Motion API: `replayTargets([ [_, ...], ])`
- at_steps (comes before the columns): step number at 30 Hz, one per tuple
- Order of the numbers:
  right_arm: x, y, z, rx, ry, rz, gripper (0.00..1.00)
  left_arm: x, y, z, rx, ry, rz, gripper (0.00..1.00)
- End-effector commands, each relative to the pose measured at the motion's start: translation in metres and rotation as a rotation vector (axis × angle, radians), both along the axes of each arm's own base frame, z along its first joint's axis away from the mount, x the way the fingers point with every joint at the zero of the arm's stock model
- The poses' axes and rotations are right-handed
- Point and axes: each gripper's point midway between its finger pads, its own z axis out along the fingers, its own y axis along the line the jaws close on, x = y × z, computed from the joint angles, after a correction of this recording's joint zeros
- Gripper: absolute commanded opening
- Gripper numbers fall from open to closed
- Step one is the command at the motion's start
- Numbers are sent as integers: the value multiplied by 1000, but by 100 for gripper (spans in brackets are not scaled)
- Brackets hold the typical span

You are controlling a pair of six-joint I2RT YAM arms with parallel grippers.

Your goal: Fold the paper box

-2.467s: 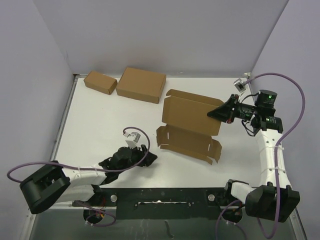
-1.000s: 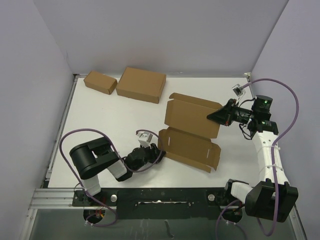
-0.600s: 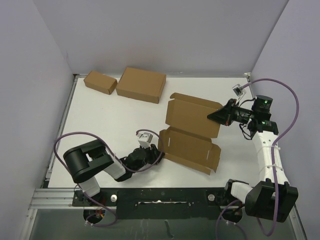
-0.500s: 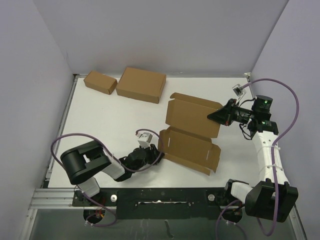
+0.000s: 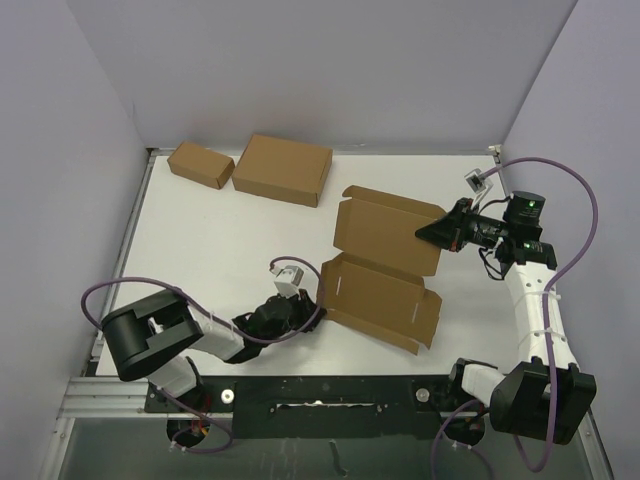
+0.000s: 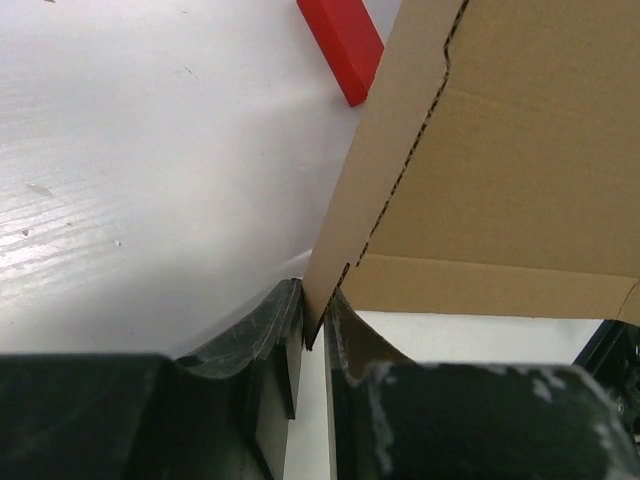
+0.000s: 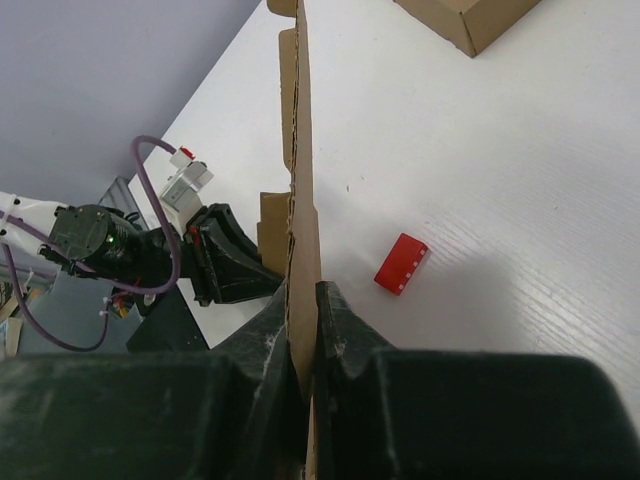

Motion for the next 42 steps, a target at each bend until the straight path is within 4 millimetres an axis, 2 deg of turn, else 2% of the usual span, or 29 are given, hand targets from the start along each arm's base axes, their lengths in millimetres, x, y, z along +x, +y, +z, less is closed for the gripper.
replayTargets([
  [1, 4, -3, 5, -6, -34, -10, 0, 1, -10, 26, -36, -30, -8, 9],
  [10, 1, -2, 6, -1, -38, -6, 0, -5, -13, 38, 4, -32, -33, 9],
  [15, 0, -2, 7, 1, -41, -5, 0, -10, -18, 35, -7, -2, -63, 20],
  [22, 0, -2, 7, -2, -44, -7, 0, -17, -17, 29, -30, 55, -59, 28],
  [28, 1, -3, 4, -7, -41, -11, 0, -21, -9, 27, -57, 75, -41, 29],
  [42, -1, -2, 4, -4, -42, -8, 0, -13, -25, 36, -68, 26, -71, 27],
])
